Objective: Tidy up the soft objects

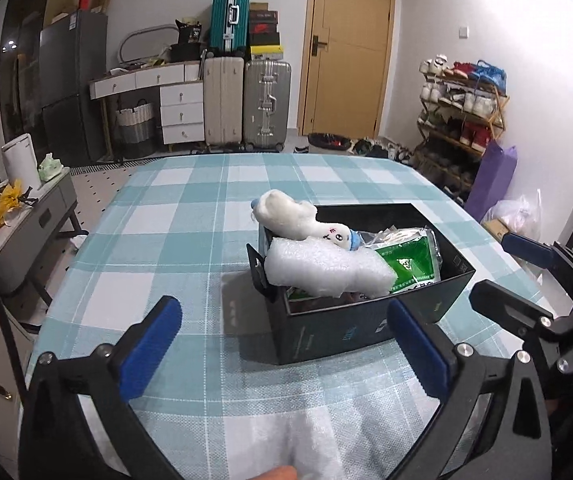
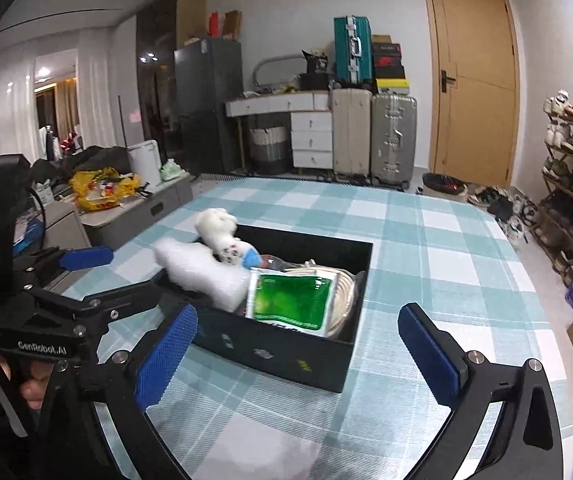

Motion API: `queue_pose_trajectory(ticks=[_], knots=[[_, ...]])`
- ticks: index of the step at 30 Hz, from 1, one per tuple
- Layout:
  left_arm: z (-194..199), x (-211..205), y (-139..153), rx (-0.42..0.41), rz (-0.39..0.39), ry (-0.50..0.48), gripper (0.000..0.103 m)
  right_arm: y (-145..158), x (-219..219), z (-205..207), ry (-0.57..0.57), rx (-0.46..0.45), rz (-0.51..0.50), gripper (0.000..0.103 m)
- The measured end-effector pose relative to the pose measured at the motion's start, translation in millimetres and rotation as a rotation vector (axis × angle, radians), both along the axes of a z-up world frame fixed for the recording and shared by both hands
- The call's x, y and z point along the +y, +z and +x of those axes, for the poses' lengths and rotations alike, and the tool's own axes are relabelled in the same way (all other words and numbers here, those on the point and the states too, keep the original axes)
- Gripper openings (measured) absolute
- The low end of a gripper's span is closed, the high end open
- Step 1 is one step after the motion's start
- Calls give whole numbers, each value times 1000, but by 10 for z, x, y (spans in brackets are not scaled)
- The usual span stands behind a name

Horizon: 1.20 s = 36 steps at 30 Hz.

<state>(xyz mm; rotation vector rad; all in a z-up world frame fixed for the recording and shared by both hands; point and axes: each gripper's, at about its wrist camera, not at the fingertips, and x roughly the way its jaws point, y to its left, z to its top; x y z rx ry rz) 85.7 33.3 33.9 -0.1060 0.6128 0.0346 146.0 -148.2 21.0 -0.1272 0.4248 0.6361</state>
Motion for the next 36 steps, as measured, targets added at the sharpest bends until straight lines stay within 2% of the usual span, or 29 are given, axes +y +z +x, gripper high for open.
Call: queue_pose_trajectory(ticks=[5, 13, 28, 36], knots=[[-28, -41, -78, -22, 23, -3, 103, -28, -28, -84, 20, -28, 23, 102], [-8, -111, -185, -59, 56, 8, 103, -112, -111, -32, 12, -11, 57, 102], [-56, -36, -160, -93, 9, 10, 103, -162, -150, -75, -7, -57, 65, 102], [-106, -85, -140, -118, 28, 3, 103, -149, -176, -127, -17, -84, 75, 102]])
